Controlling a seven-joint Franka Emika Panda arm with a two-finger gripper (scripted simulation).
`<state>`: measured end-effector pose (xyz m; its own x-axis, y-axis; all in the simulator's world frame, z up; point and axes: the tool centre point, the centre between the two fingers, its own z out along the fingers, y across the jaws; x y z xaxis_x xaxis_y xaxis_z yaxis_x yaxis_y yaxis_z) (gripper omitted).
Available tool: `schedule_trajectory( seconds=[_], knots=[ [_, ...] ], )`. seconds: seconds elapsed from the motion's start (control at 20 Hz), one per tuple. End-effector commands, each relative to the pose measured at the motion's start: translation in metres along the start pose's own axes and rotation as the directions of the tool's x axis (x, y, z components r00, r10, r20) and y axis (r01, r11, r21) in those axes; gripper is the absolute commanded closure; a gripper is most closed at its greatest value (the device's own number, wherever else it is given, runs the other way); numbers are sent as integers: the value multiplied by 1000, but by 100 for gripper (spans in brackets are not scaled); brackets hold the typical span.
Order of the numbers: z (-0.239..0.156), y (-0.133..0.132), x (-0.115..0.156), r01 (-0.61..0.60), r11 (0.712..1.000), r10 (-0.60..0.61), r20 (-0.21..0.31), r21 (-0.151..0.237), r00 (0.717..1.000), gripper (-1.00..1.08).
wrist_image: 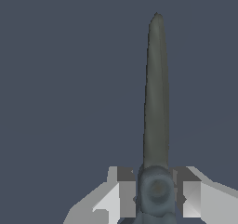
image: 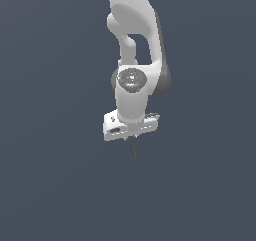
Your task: Pick up the object and move it to a goal position.
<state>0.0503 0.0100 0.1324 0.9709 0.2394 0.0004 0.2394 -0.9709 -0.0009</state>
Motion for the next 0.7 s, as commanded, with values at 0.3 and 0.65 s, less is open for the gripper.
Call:
schedule_trajectory(
  seconds=[0.3, 0.65],
  knots=[
    [-36, 0, 43, -1, 1000, 1, 0, 0, 1000, 108],
    [-59, -1, 71, -1, 1000, 1, 0, 0, 1000, 108]
  ],
)
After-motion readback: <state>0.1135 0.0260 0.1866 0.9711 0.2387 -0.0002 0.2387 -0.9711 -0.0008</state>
